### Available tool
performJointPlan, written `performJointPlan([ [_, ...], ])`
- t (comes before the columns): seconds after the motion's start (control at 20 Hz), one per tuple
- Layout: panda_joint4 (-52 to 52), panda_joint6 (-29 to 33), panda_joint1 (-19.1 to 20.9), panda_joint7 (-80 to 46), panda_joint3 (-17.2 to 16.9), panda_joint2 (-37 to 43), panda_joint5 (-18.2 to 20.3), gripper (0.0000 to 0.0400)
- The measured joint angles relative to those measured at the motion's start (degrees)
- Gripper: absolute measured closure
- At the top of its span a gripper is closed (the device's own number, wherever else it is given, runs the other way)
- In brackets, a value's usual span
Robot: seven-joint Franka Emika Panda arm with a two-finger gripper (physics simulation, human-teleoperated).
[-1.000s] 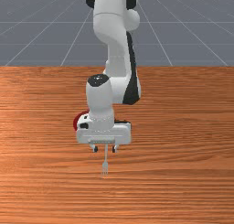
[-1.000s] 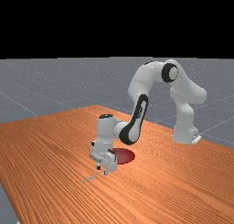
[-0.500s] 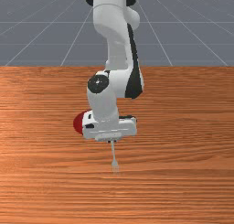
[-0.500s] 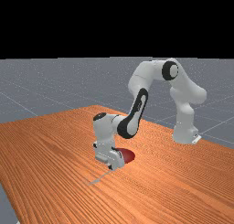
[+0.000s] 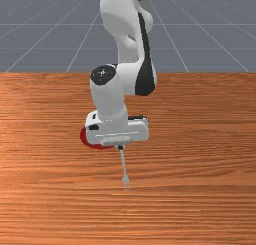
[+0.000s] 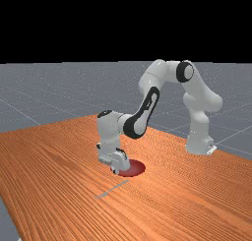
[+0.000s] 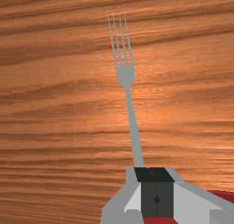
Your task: Put the fork on the plate
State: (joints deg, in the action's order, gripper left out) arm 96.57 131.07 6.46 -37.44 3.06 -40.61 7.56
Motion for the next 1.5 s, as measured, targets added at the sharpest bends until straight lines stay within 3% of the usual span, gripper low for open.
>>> performJointPlan([
  [0.05, -0.10, 0.10, 0.13, 0.07, 0.01, 0.06, 0.09, 0.0400],
  [0.1, -0.50, 0.35, 0.29, 0.17, 0.03, -0.14, 0.24, 0.0243],
  [0.15, -2.57, 0.21, 0.51, 0.31, 0.19, -1.31, 0.53, 0.0148],
  [0.2, -5.98, 0.14, 0.70, 0.44, 0.44, -3.21, 0.86, 0.0090],
  [0.3, -12.99, -0.12, 0.66, 0.43, 0.78, -8.01, 1.12, 0.0033],
  [0.45, -17.53, -0.29, 0.31, 0.17, 0.82, -14.06, 1.12, 0.0007],
  [0.5, -18.06, -0.07, 0.12, -0.15, 0.57, -15.50, 0.86, 0.0019],
  [0.65, -18.78, 0.13, 0.04, -1.64, -0.18, -16.04, 0.07, 0.0117],
  [0.8, -20.95, 0.44, -0.35, -2.96, -0.53, -17.31, -0.54, 0.0120],
  [0.9, -21.41, 1.23, -1.42, -4.27, -1.84, -17.75, -1.92, 0.0175],
  [1.05, -21.41, 1.60, -1.87, -4.93, -2.31, -17.81, -2.53, 0.0191],
  [1.1, -21.21, 1.58, -2.04, -5.00, -2.28, -17.59, -2.59, 0.0262],
  [1.15, -20.90, 1.44, -2.46, -5.83, -2.35, -17.01, -2.53, 0.0308],
  [1.4, -20.67, 0.42, -3.32, -7.36, -2.51, -14.45, -2.47, 0.0310],
  [1.5, -19.91, -4.34, -3.27, -7.34, -2.75, -11.47, -2.87, 0.0310],
])
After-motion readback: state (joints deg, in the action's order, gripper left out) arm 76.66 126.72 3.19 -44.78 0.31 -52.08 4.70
